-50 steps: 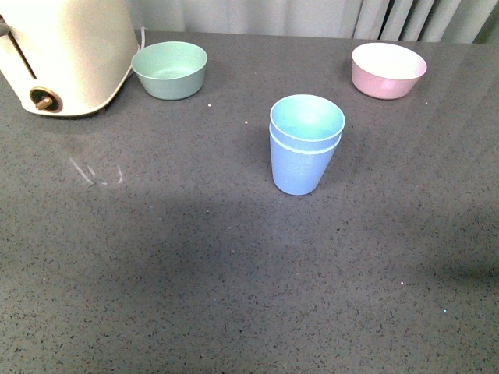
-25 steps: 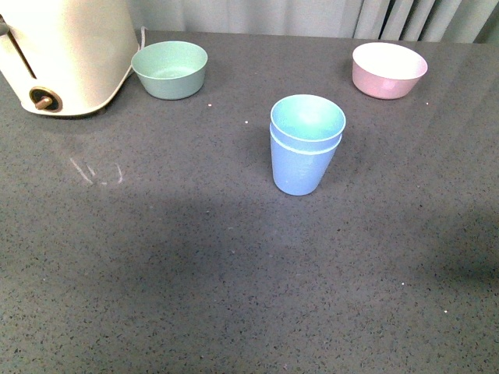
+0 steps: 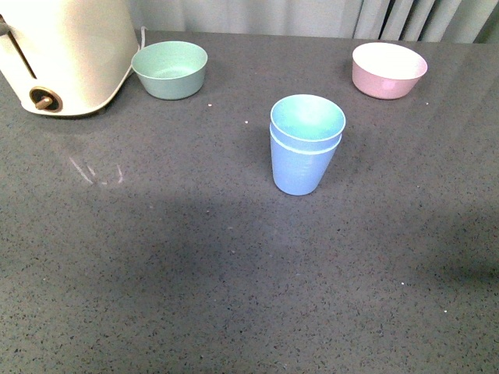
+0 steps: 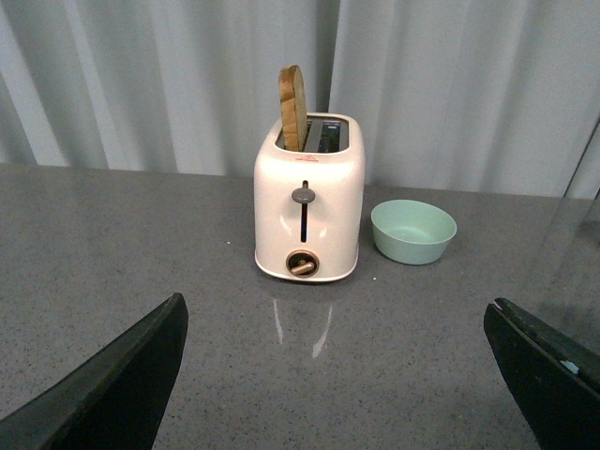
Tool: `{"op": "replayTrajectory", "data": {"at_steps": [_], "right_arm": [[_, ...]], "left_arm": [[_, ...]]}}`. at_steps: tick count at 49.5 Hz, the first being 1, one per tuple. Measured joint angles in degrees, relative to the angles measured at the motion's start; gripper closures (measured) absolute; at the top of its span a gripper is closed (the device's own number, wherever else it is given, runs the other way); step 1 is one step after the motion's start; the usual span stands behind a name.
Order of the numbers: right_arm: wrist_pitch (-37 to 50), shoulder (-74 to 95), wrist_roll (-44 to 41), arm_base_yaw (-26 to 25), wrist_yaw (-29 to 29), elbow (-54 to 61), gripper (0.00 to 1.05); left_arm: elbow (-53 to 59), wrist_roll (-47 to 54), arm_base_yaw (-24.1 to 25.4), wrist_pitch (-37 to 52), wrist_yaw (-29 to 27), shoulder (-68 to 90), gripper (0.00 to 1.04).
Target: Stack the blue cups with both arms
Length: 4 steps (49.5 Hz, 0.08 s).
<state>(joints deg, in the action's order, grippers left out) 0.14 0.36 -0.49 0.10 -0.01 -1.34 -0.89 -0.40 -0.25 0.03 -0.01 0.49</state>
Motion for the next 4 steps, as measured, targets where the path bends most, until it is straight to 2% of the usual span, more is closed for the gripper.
{"op": "replayTrajectory", "data": {"at_steps": [4], "right_arm": [[0.00, 0.00, 0.00, 0.00, 0.00, 0.00, 0.09]], "left_arm": [[0.00, 0.00, 0.00, 0.00, 0.00, 0.00, 0.09]]}}
